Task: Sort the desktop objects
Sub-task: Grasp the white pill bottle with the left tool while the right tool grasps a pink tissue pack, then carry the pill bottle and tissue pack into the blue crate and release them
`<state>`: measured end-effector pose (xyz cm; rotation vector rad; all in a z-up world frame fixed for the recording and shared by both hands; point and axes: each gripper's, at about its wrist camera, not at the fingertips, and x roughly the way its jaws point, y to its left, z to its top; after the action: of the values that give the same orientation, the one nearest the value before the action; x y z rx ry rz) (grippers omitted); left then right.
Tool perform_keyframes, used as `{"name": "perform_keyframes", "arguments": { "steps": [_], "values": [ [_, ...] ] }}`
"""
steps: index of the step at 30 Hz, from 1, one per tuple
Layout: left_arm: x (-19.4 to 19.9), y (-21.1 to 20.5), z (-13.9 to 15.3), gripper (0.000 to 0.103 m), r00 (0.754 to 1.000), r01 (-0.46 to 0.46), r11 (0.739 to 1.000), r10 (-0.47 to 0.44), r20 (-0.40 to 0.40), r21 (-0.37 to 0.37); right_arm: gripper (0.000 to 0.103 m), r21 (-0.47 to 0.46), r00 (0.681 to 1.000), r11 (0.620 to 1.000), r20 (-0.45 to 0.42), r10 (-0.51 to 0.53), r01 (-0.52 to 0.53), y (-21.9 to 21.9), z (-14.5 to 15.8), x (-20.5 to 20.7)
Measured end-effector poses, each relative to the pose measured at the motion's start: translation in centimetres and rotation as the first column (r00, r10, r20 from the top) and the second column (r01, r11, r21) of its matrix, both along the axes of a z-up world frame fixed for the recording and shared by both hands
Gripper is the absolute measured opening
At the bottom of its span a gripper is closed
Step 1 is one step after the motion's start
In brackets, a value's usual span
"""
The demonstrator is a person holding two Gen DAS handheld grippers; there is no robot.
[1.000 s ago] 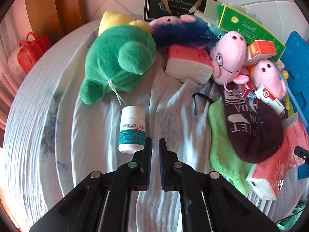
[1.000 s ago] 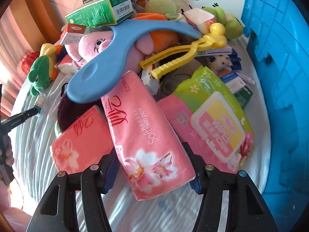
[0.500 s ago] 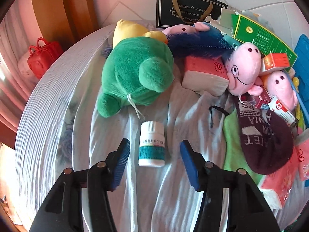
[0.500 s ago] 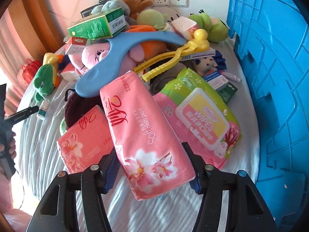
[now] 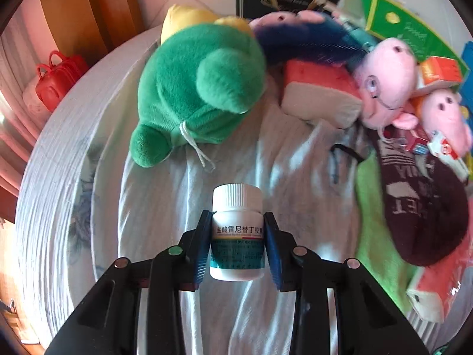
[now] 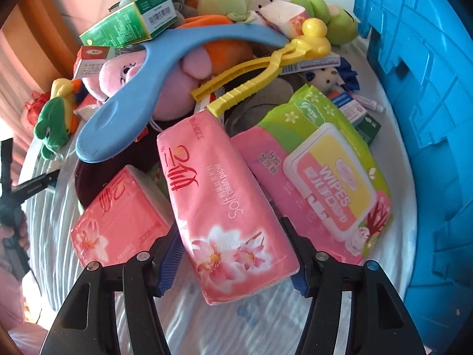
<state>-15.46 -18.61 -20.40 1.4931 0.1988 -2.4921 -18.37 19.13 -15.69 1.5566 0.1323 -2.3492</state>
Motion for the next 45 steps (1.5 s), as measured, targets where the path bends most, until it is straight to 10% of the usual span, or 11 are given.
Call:
{"name": "perform_keyframes", "arguments": {
  "steps": [10,20,37,45],
  "values": [
    [4.9,7.3,10.7,0.033,0.963,0.112,0.994,-0.113,-0.244,-0.017,0.049,-0.077,0.982,0.996,-0.184,0.035,-0.050,0.8,7.9,3.8],
    [6.7,16.9,19.3,0.033,0.872,0.273,0.961,-0.268,-0.410,-0.046,0.048,-0.131,0.922,0.988,-0.386,0.023,-0.079,3.5,15.6,6.7],
    [4.3,37.2,28.1,0.033,0.687,0.524,0.847,-0.484,-0.542,-0.092,0.048,-0.130,0.708,0.988,-0.690,-0.148,0.080,16.5,28.4,11.4],
    [2.9,47.7,32.7,0.033,0.624,0.612,0.785,-0.552,-0.553,-0.093,0.048,-0.104,0.677,0.974,-0.703,-0.217,0.203,25.1,29.2,10.4]
  ]
}}
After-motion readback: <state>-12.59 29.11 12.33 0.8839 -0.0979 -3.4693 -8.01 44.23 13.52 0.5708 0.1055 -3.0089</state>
